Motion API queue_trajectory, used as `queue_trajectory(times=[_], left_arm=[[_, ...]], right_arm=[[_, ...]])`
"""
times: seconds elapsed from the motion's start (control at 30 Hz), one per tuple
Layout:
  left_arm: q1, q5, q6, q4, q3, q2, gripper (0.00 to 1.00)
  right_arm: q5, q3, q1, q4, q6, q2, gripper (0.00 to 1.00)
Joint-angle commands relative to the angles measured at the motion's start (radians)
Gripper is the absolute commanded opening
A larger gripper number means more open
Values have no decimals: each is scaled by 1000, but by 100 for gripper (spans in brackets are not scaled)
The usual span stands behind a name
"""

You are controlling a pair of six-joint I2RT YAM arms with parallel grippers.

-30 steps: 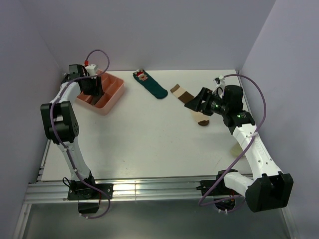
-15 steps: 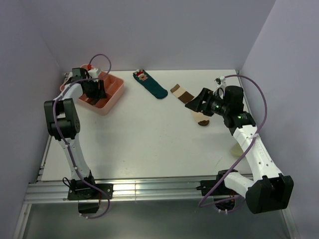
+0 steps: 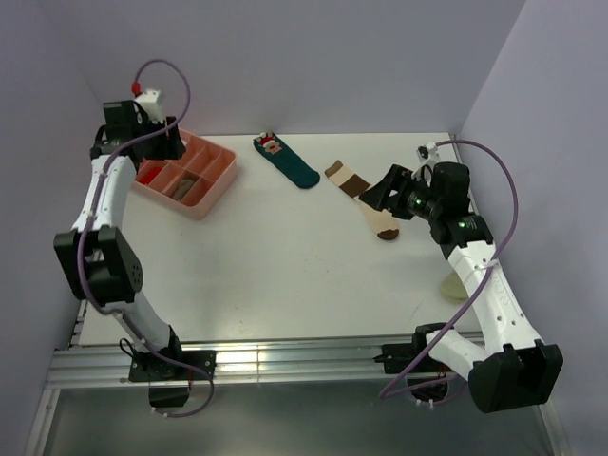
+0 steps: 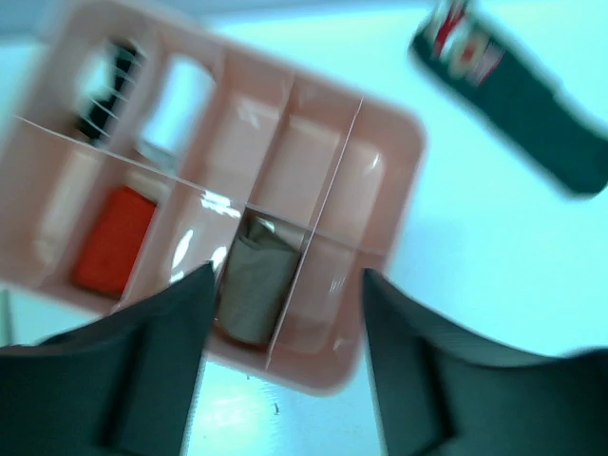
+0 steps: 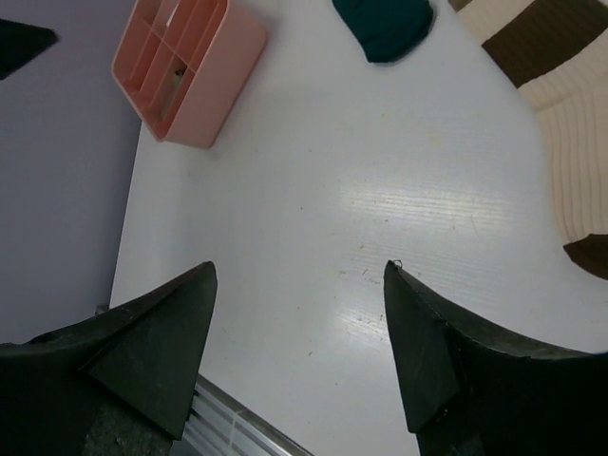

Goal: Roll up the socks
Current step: Place the sock in the storage box, then move the sock to the center of the board.

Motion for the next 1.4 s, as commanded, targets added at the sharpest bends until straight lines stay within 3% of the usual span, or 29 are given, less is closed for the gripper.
queue_trajectory(times=[0.0, 0.03, 0.17, 0.27, 0.37, 0.53, 0.73, 0.9, 1.03, 1.2, 1.37], left_arm=[[-4, -71, -104, 20, 4, -209, 72], [-4, -95, -152, 44, -11, -247, 78], [-4, -230, -232, 54, -82, -476, 81], [-6, -304, -285, 0, -73, -556, 86], [-13, -365, -358, -69, -73, -628, 89], [-67, -398, -404, -130, -97, -732, 99], [-145, -353, -325, -169, -188, -869, 98], [-194, -396, -297, -180, -245, -900, 96], [-243, -407, -292, -192, -238, -887, 95], [-285, -419, -288, -198, -258, -877, 95], [-308, -433, -286, -201, -252, -864, 93]], right_arm=[[93, 65, -7, 3, -20, -50, 78], [121, 62, -7, 15, -19, -67, 78], [224, 10, -7, 92, 13, -101, 76], [259, 17, -10, 69, 11, -70, 78], [330, 52, -10, 3, -6, -6, 80], [480, 97, -16, -163, 55, 117, 72], [735, -6, -122, -365, 222, 140, 77], [880, -105, -310, -405, 262, 148, 76], [871, -148, -429, -385, 333, 160, 74], [951, -148, -496, -359, 340, 186, 72], [881, -162, -525, -335, 334, 267, 70]])
